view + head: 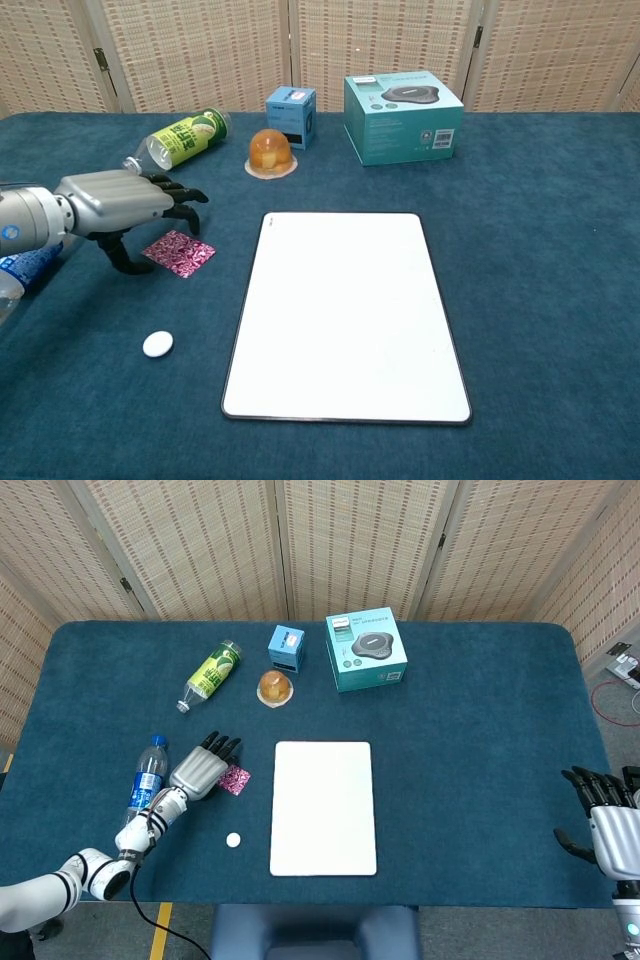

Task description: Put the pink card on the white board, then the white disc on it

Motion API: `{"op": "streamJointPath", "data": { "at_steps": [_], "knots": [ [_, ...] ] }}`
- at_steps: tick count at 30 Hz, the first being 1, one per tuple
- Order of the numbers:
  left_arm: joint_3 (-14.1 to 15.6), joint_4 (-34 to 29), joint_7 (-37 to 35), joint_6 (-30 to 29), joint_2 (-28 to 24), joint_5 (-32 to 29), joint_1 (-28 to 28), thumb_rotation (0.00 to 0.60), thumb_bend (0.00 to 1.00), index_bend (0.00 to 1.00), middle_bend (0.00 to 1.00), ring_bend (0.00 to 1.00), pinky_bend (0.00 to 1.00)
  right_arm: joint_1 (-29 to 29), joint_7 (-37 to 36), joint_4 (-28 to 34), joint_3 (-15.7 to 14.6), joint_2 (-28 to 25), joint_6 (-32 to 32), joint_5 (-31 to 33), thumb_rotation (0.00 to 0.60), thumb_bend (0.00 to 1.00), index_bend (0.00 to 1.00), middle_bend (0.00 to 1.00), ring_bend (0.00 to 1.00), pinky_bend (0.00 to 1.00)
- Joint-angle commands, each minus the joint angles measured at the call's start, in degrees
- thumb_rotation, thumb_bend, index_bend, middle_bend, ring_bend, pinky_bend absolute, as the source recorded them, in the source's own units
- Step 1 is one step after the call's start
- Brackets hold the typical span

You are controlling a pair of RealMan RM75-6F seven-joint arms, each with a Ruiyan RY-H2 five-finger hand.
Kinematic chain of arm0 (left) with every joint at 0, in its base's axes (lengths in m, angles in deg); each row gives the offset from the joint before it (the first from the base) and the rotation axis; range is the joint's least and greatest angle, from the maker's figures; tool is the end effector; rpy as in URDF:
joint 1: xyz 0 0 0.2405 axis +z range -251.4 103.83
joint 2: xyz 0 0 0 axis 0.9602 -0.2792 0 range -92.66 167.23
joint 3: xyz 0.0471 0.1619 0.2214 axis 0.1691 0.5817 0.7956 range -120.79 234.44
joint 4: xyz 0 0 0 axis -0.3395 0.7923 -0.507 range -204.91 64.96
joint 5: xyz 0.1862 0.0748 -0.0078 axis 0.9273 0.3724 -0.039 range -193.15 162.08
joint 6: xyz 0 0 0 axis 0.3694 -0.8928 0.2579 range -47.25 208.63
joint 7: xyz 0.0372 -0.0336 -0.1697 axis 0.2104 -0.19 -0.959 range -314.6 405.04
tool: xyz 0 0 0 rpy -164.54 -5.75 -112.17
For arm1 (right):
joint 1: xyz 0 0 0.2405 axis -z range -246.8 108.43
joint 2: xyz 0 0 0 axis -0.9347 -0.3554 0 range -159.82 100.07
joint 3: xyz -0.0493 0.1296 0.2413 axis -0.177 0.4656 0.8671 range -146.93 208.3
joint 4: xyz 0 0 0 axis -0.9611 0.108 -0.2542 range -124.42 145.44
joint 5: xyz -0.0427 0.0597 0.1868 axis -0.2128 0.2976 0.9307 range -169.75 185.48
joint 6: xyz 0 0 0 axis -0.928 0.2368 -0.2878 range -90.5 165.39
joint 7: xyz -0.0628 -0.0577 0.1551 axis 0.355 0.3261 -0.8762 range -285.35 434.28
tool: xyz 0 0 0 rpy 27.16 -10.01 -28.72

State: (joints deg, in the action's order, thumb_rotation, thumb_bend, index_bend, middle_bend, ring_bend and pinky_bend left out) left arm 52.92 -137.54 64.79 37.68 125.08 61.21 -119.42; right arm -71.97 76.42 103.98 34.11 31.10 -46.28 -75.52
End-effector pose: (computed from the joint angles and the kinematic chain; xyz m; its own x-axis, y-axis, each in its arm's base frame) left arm -0.2099 0.4109 -0.0287 0.8028 0.1941 0.5637 0.5644 -0.5521 -0.6137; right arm -0.3418 -0.2045 0.1952 0.4522 -0.0309 0.8914 -0.8889 0.0666 0.4532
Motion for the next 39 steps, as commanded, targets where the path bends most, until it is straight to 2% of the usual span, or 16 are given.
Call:
{"op": "streamJointPath", "data": {
  "at_steps": [1, 26, 39],
  "knots": [
    [0.1, 0.0, 0.3, 0.0, 0.2, -0.2, -0.2, 0.6, 0.35, 0.27, 0.0, 0.0, 0.0, 0.0, -0.1, -0.1, 0.0, 0.0, 0.1, 0.1, 0.6, 0.25, 0.14, 0.16, 0.13, 0.11],
    [1.0, 1.1, -1.3, -2.0, 1.8, 1.2, -1.1, 0.6, 0.35, 0.38, 0.0, 0.0, 0.0, 0.4, -1.0, -0.9, 0.1, 0.3, -0.1, 0.5, 0.6, 0.25, 0.14, 0.16, 0.13, 0.11],
    [-0.2, -4.5, -0.8, -4.4, 0.6, 4.1, -3.0, 0.6, 0.35, 0.38, 0.0, 0.0, 0.0, 0.4, -1.0, -1.0, 0.2, 0.3, 0.0, 0.7, 0.6, 0.25, 0.14, 0.16, 0.13, 0.11]
  ]
}}
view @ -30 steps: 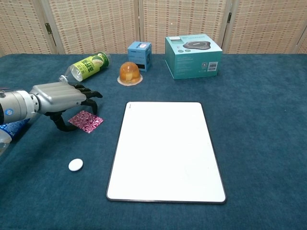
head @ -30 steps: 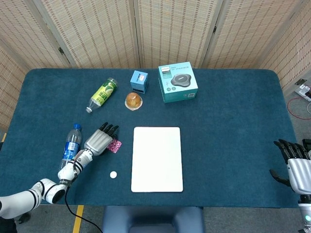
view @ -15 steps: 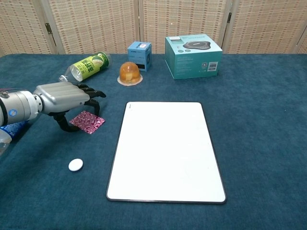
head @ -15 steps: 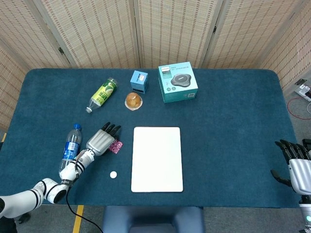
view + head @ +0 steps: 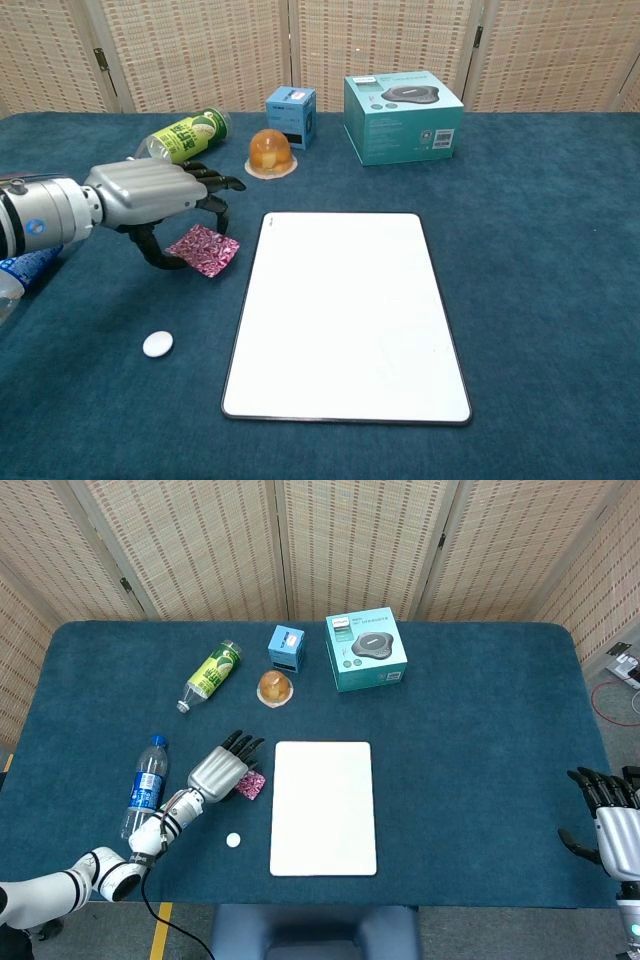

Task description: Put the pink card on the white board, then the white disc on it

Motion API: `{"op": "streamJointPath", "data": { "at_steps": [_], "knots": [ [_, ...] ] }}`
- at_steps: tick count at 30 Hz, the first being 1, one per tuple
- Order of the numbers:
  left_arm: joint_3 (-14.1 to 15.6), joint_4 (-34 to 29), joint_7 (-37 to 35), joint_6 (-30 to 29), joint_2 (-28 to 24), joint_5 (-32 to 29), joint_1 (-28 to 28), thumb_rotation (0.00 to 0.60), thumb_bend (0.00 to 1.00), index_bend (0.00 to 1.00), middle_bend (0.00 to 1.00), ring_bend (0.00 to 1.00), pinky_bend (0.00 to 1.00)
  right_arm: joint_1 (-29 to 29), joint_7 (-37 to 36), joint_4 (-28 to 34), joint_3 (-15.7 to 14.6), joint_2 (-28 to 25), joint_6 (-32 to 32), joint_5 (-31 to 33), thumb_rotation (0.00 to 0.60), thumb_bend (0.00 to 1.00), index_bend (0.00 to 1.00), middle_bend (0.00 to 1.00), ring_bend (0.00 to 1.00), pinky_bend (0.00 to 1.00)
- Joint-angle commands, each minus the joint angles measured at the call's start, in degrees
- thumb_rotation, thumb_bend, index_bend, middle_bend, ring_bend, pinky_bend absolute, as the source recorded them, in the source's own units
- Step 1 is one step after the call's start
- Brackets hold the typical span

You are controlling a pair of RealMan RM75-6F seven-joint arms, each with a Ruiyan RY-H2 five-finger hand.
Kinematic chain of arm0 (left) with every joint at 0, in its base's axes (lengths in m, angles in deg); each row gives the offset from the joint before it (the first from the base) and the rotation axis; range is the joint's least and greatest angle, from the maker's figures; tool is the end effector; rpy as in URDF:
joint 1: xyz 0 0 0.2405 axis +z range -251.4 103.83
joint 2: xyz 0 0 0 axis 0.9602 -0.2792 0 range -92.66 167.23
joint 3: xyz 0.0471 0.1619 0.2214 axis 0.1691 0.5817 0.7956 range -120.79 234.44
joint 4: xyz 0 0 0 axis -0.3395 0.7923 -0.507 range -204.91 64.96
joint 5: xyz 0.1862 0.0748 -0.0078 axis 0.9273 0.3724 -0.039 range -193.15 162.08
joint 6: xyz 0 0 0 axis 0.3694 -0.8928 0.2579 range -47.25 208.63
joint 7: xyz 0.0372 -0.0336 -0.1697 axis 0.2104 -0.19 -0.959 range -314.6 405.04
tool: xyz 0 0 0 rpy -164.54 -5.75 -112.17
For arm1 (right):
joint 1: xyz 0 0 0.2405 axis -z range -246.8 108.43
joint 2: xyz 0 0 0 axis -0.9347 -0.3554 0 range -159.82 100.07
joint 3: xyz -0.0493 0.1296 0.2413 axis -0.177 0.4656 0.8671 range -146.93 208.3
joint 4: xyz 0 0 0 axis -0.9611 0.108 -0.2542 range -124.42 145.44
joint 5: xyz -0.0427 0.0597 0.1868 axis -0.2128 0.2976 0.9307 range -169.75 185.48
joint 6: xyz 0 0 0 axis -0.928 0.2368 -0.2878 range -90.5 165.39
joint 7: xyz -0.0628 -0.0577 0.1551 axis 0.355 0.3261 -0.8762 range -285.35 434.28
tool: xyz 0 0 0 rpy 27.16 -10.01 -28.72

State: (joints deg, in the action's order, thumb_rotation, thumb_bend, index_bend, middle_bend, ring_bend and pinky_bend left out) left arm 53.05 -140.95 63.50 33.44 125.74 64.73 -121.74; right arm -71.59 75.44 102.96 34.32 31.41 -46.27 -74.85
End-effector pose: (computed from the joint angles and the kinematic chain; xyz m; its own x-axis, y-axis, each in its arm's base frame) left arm -0.1661 0.4040 -0.0356 0.7714 0.1118 0.6265 0.5448 -0.6248 -0.5593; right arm -0.3478 -0.2030 0.1968 0.4465 -0.0288 0.8943 -0.8903 0.0858 0.4473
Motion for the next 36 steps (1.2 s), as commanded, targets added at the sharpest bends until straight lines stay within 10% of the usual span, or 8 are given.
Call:
{"op": "streamJointPath", "data": {
  "at_steps": [1, 21, 29, 36],
  "knots": [
    [-0.4, -1.5, 0.9, -0.2, 0.1, 0.7, -1.0, 0.6, 0.35, 0.38, 0.0, 0.0, 0.0, 0.0, 0.0, 0.0, 0.0, 0.0, 0.0, 0.1, 0.6, 0.25, 0.14, 0.16, 0.13, 0.11],
    [-1.9, -5.1, 8.1, 3.4, 7.0, -0.5, -6.9, 0.6, 0.35, 0.35, 0.0, 0.0, 0.0, 0.4, -0.6, -0.6, 0.3, 0.1, -0.2, 0.8, 0.6, 0.25, 0.14, 0.16, 0.13, 0.11],
    [-1.7, -7.6, 10.3, 2.3, 6.5, -1.7, -6.6, 0.6, 0.34, 0.15, 0.0, 0.0, 0.0, 0.3, -1.1, -1.2, 0.5, 0.4, 0.0, 0.9, 0.6, 0.25, 0.14, 0.16, 0.13, 0.11],
    [-0.8, -12.1, 11.1, -1.1, 2.8, -0.8, -4.9, 0.6, 0.34, 0.23, 0.0, 0.0, 0.0, -0.1, -1.3, -1.3, 0.5, 0.4, 0.2, 0.4, 0.6, 0.25, 0.14, 0.16, 0.13, 0.11]
  ]
}}
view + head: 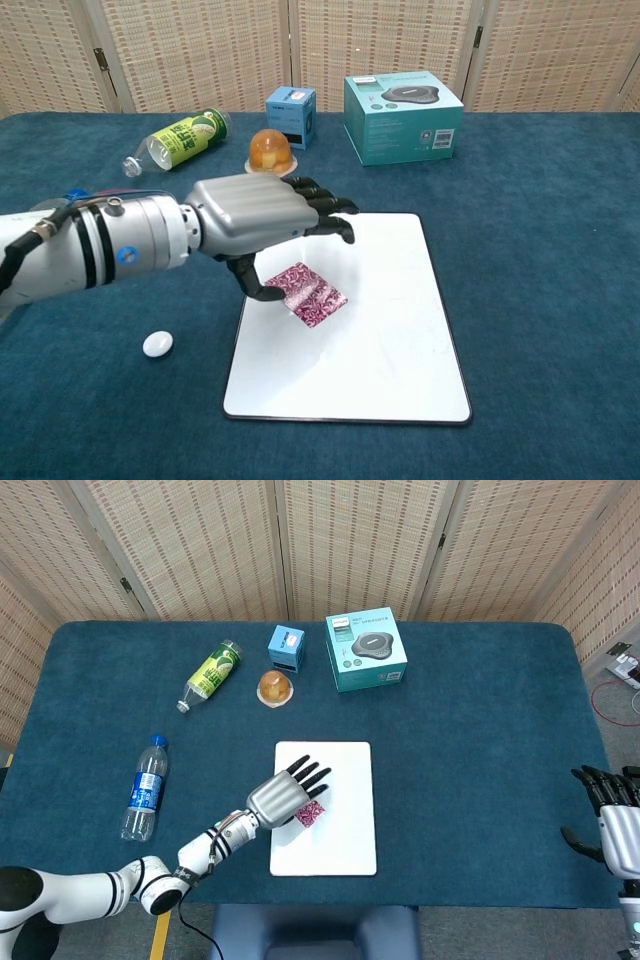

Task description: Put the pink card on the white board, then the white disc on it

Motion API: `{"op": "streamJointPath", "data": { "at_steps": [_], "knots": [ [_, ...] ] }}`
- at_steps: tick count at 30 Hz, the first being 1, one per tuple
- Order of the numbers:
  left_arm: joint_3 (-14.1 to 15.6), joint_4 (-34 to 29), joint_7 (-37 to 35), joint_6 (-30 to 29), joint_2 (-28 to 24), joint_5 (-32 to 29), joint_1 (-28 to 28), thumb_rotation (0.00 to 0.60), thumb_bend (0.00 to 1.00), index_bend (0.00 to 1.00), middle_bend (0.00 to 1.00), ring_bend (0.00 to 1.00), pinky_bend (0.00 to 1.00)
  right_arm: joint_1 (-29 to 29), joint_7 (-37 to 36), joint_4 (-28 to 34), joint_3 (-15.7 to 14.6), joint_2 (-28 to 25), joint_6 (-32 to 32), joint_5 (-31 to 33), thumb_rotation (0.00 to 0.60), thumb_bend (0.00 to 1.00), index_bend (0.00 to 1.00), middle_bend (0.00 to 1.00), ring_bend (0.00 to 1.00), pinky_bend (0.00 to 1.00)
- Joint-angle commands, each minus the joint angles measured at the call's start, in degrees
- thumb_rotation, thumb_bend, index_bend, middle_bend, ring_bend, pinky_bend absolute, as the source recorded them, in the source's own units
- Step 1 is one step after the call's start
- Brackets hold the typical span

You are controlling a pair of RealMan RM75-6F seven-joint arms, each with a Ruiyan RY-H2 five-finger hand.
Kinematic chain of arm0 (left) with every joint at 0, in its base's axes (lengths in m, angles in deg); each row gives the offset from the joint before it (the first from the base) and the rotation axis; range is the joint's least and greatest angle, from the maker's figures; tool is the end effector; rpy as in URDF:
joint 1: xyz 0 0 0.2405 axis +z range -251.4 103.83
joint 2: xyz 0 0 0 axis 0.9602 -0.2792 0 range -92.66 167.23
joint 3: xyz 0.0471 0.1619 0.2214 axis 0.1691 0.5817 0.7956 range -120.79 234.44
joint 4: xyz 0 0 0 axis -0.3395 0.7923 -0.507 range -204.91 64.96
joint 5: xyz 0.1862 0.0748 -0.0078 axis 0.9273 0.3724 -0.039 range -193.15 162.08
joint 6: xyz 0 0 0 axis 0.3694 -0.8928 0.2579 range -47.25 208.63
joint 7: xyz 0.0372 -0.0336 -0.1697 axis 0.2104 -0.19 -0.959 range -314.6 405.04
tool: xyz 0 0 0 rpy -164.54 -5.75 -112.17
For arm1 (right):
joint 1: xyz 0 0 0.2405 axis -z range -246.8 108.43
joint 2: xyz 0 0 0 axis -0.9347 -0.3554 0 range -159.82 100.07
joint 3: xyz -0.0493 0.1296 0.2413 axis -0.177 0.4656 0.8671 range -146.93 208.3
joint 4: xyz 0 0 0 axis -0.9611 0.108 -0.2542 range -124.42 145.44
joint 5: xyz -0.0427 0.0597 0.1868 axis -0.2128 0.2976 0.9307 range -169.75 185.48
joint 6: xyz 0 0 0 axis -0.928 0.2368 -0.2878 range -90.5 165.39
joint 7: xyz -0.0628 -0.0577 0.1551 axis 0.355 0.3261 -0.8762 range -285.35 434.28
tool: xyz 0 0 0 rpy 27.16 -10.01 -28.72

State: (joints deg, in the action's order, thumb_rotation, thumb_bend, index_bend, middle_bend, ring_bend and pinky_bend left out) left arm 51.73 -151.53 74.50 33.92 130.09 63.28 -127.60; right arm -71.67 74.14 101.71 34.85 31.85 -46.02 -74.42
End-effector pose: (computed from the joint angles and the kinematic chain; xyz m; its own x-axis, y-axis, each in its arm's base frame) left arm -0.0736 0.3613 -0.0786 0.7552 0.0299 0.6548 0.4275 -0.7798 -0.4574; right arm -0.3519 -0.2054 0.1981 0.4375 -0.0206 0.8990 -0.8943 0.0939 0.4374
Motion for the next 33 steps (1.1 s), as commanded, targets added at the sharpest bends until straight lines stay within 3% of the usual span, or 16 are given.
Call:
{"op": "streamJointPath", "data": {
  "at_steps": [1, 7, 19, 33],
  "knots": [
    [0.9, -2.0, 0.0, -2.2, -2.1, 1.0, 1.4, 0.6, 0.34, 0.25, 0.0, 0.0, 0.0, 0.0, -0.1, 0.0, 0.0, 0.0, -0.1, -0.1, 0.6, 0.25, 0.14, 0.16, 0.13, 0.11],
    [3.7, -5.1, -1.2, -5.7, -6.5, 3.6, 4.3, 0.6, 0.34, 0.32, 0.0, 0.0, 0.0, 0.1, -0.3, 0.0, -0.1, -0.1, -0.5, -0.7, 0.6, 0.25, 0.14, 0.16, 0.13, 0.11],
    [10.0, -8.9, -3.2, -11.0, -13.3, 7.9, 11.0, 0.6, 0.34, 0.36, 0.0, 0.0, 0.0, -0.4, -0.6, -0.1, -0.3, 0.0, -0.6, -2.0, 0.6, 0.25, 0.14, 0.16, 0.13, 0.11],
    [12.6, -7.7, -3.8, -10.6, -12.6, 8.8, 15.0, 0.6, 0.34, 0.38, 0.0, 0.0, 0.0, -0.7, -0.5, 0.0, -0.3, 0.0, -0.3, -2.2, 0.6, 0.25, 0.14, 0.16, 0.13, 0.11]
  ]
}}
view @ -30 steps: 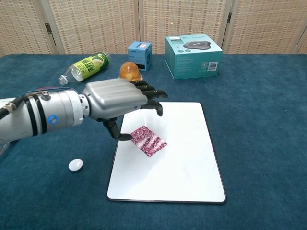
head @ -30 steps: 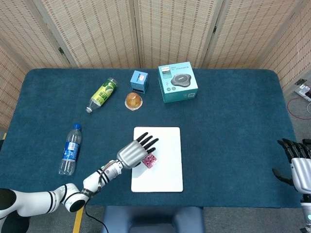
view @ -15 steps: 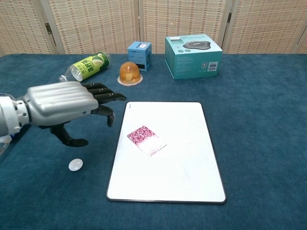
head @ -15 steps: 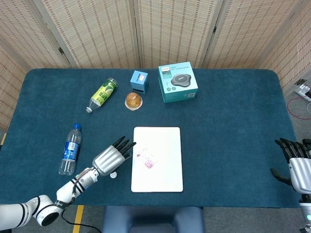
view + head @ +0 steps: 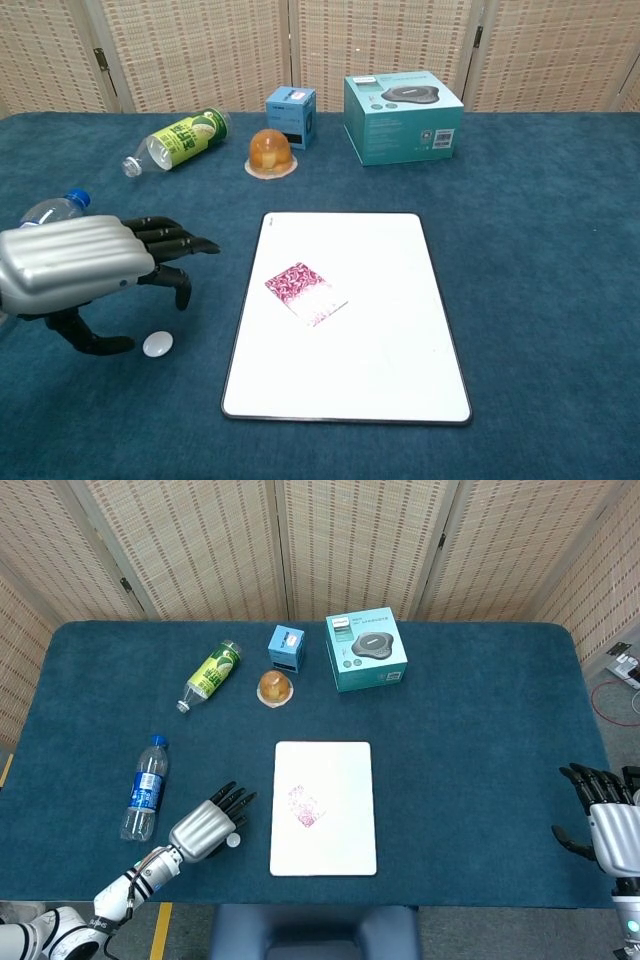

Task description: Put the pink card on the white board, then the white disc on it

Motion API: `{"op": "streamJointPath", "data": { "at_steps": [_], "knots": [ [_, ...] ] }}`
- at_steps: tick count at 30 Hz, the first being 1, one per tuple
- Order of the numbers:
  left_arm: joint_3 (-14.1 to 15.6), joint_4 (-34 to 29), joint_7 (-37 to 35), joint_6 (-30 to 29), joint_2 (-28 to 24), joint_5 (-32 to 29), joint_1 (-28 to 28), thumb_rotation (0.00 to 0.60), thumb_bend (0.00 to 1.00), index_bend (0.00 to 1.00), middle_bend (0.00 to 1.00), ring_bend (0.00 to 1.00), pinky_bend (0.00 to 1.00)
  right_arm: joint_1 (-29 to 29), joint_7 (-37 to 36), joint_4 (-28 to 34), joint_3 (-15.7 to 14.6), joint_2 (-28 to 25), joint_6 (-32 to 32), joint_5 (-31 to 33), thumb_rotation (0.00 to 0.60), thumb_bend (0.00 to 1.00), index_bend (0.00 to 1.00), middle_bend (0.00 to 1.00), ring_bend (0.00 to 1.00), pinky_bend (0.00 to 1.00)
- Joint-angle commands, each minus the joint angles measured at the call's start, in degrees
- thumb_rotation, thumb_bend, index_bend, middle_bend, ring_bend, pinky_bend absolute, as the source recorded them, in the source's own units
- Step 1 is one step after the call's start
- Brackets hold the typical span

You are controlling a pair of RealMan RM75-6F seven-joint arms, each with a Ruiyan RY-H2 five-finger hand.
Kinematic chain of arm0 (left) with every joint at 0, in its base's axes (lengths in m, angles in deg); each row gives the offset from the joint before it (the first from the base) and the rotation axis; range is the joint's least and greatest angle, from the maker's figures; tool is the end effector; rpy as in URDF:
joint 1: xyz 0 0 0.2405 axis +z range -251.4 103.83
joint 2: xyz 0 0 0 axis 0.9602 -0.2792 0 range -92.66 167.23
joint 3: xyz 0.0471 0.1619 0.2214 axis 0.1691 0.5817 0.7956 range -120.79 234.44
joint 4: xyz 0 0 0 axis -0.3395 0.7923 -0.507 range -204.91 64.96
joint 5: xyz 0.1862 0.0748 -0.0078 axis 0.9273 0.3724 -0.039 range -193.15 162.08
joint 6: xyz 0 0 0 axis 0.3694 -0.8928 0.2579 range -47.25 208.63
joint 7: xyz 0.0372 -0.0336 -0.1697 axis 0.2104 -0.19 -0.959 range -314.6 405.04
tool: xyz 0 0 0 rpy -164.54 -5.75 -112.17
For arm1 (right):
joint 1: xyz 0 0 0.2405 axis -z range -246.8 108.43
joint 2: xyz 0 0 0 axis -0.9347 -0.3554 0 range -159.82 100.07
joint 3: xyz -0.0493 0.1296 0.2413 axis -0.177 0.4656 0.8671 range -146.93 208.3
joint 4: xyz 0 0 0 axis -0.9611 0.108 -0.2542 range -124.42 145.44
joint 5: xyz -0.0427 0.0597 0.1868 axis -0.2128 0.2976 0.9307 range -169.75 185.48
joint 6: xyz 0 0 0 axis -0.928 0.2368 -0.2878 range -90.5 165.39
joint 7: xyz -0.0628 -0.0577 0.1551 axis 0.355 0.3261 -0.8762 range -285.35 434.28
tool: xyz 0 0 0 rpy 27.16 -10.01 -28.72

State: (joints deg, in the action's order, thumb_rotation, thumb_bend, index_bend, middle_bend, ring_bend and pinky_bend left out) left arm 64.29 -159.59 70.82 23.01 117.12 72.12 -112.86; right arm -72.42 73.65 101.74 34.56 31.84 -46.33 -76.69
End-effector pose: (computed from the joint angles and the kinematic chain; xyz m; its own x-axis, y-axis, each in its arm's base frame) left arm -0.1924 0.2976 -0.0163 0.7874 0.1257 0.6036 0.4953 -0.7118 -0.4979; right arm -0.3429 -0.2094 0.1950 0.4342 -0.0147 0.9007 -0.8997 0.0431 0.4344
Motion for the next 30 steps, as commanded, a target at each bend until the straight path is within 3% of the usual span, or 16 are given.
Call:
{"op": "streamJointPath", "data": {
  "at_steps": [1, 30],
  "knots": [
    [0.0, 0.6, -0.2, 0.3, 0.6, -0.1, 0.4, 0.6, 0.34, 0.38, 0.0, 0.0, 0.0, 0.0, 0.0, 0.0, 0.0, 0.0, -0.1, 0.0, 0.6, 0.25, 0.14, 0.16, 0.13, 0.11],
    [-1.6, 4.7, -3.0, 1.4, 4.1, 1.4, 2.1, 0.6, 0.34, 0.45, 0.0, 0.0, 0.0, 0.2, 0.3, 0.4, 0.0, -0.2, -0.1, 0.6, 0.6, 0.25, 0.14, 0.16, 0.12, 0.11]
  ]
}}
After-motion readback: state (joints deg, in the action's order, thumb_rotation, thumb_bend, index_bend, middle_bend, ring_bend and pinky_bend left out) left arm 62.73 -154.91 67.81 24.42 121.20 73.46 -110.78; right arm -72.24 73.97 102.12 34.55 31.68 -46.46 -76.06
